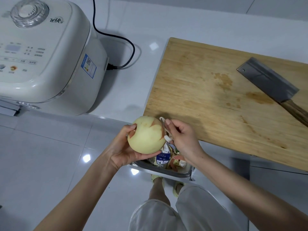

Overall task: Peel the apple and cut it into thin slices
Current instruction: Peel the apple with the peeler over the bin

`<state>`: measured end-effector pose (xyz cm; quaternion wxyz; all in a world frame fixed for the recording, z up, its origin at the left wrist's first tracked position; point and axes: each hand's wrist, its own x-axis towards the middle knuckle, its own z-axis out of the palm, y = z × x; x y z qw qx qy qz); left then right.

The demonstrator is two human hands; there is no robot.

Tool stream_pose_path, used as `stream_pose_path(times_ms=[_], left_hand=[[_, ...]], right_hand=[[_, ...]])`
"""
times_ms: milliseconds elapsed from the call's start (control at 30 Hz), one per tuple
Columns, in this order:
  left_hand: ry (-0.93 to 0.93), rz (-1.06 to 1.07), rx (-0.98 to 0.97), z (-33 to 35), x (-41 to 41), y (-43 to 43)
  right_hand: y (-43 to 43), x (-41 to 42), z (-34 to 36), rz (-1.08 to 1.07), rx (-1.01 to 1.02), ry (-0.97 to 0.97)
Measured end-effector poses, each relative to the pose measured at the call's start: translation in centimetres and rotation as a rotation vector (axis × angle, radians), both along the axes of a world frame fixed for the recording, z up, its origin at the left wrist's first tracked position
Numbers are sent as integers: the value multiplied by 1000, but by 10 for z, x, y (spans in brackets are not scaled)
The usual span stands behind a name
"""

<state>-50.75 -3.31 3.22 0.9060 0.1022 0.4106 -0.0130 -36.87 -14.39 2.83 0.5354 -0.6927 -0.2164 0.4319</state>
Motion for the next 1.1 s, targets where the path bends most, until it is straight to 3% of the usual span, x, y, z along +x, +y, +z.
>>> stream_pose_path(times_ms=[133,300,567,667,833,1100], left_hand=[[46,52,-35,-2,2,-5],[95,80,-55,-1,4,-3],[161,4,81,5,9,-8],[215,-15,119,5,11,-12],[260,-45,127,4,7,-12],[245,-71,60,7,-3,-7]], right_hand=[[-5,-2,-3,-18,116,-146],[-8,1,-14,26,118,-342],[8,8,-3,68,242,-1110],[12,8,-2,107,254,-1270],[13,8,-2,147,257,-1297],[1,13,-7,129,263,-1071]])
